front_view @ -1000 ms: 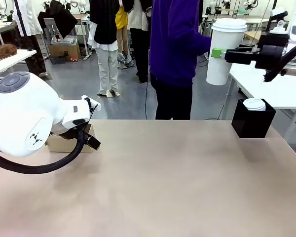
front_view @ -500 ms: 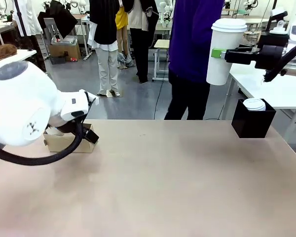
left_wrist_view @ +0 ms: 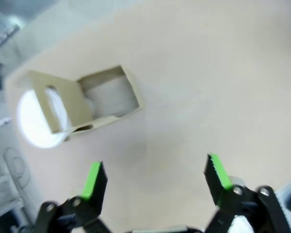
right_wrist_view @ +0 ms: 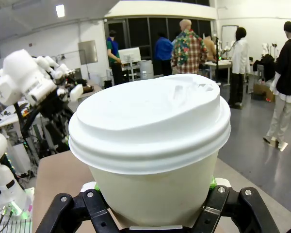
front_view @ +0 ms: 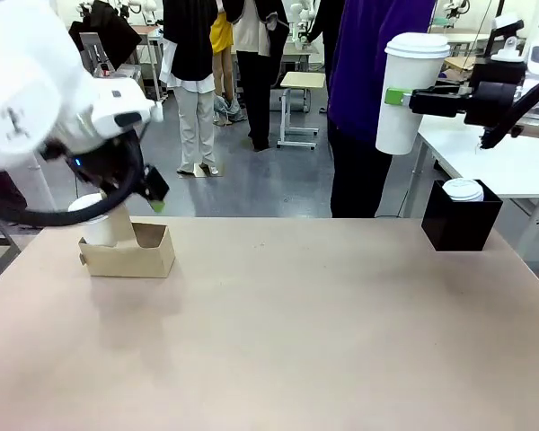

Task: Pour a drink into a cup and package it in a carrier.
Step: Position the Cup Carrier in the center of the table.

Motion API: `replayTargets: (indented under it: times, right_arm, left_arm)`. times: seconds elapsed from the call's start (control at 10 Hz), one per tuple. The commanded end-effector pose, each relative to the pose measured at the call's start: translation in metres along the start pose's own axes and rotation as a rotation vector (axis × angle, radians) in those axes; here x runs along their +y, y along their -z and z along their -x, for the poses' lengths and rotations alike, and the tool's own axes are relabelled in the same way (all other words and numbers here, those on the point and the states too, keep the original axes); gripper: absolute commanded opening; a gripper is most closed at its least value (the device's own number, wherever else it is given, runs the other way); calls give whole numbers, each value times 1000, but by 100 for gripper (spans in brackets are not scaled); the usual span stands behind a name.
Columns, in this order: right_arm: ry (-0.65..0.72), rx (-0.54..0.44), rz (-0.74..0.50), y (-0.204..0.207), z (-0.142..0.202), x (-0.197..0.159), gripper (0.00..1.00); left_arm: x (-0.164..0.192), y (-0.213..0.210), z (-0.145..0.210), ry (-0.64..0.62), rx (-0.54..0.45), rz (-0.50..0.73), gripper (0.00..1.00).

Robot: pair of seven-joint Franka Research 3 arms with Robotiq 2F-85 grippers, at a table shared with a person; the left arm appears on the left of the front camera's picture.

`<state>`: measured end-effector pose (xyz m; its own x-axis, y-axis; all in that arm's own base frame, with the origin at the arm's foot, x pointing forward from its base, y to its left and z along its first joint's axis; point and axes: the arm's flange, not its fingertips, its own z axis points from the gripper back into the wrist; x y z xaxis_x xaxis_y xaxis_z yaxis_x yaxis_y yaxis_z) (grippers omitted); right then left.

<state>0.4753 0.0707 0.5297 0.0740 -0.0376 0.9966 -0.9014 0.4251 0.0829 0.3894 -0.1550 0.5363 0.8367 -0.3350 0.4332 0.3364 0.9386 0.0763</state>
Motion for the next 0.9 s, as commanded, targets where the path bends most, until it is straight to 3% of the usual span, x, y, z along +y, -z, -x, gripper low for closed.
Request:
replayTargets:
  times: [0.0, 0.4, 0.8]
  right_arm:
    - [-17, -7, -4, 2, -4, 0, 80]
    - [-17, -7, -4, 2, -4, 0, 80]
    - [-17, -7, -4, 2, -4, 0, 80]
  left_arm:
    - [15, -14, -27, -76, 16, -45, 100]
    - [68, 8, -67, -223, 40, -53, 100]
    - [104, 43, -78, -315, 68, -92, 100]
